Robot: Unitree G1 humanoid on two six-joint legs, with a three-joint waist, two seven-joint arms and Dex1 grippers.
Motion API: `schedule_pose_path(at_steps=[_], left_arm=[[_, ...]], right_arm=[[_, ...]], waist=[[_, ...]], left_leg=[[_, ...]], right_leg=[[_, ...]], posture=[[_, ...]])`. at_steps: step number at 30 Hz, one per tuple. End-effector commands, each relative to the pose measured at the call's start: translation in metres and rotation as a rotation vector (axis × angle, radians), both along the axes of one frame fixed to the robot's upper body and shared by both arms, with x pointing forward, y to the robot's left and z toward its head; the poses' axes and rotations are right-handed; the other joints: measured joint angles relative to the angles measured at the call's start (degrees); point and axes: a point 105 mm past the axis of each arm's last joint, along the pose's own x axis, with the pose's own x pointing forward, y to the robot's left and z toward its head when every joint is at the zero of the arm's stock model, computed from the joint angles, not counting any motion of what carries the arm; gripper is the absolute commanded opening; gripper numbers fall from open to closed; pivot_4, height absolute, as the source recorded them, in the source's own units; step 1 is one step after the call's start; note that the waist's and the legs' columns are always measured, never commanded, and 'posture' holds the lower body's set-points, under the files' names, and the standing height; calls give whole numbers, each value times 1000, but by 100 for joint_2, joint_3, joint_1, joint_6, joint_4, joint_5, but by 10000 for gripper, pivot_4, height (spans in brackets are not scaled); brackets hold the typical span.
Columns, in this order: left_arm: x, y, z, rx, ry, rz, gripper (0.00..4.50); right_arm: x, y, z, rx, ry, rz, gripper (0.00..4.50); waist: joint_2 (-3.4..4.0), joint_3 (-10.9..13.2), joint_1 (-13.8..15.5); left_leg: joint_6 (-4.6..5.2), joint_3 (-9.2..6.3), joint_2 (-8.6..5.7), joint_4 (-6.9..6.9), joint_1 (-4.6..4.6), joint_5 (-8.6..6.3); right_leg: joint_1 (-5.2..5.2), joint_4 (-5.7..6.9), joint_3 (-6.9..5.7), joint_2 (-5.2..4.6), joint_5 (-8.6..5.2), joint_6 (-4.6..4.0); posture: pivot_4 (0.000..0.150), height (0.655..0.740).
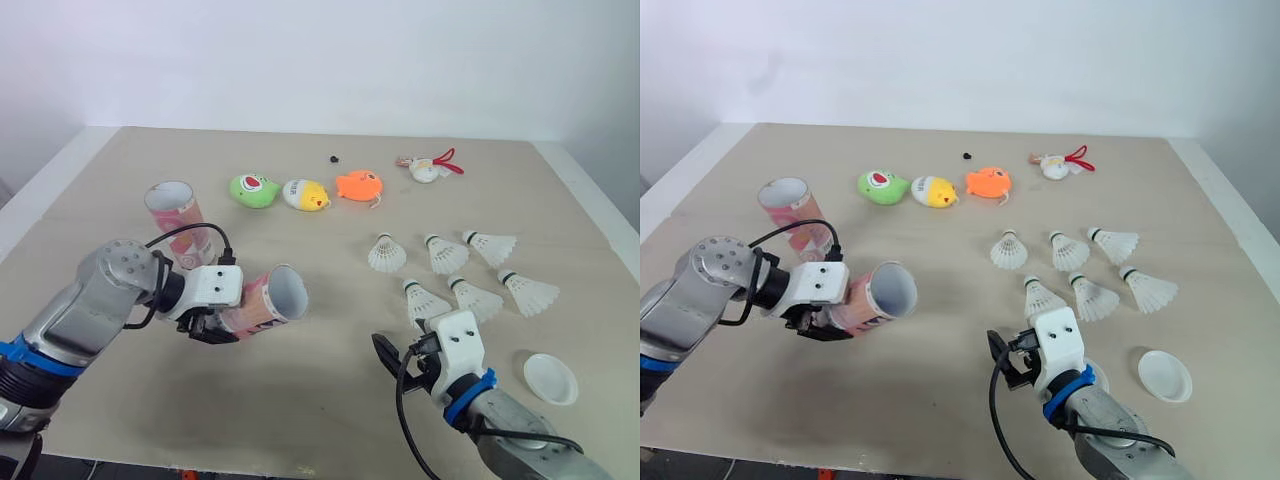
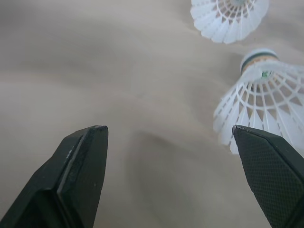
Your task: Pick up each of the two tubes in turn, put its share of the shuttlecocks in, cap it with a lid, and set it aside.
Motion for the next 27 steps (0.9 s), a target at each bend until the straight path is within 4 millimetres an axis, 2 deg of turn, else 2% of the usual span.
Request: schedule_pose_path(at_steps=[1,13,16,23,27], left_arm=[[-10,-11,-8,-27,49,-39,29428],[-13,-9,-8,-33,54,-22,29428],[-13,-8,-7,-40,57,-14,29428],[-13,-8,-7,-45,63,-6,29428],[-15,-8,-8,-47,68,-8,29428]], right_arm=[[10,-4,9,-13,-52,-27,45000],[34,-13,2,-61,-66,-107,45000],[39,-14,2,-70,-74,-117,36945],[40,-11,4,-58,-90,-96,1373],[39,-9,5,-48,-92,-87,535]], waist=[[1,0,0],[-1,1,-1],[-1,1,-2],[-1,1,-2],[-1,1,-3]], left_leg=[[0,0,0,1,0,0],[1,-9,-2,0,-12,0],[1,-9,-2,0,-11,0],[1,-9,-2,-1,-13,0],[0,-10,-2,-1,-12,0]], right_leg=[[0,0,0,0,1,0],[-5,-1,-5,0,-3,5],[-6,-1,-5,1,-2,4],[-7,-1,-6,2,-3,6],[-7,-1,-6,2,-2,5]], posture=[[1500,7400],[1500,7400],[1500,7400],[1500,7400],[1500,7400]])
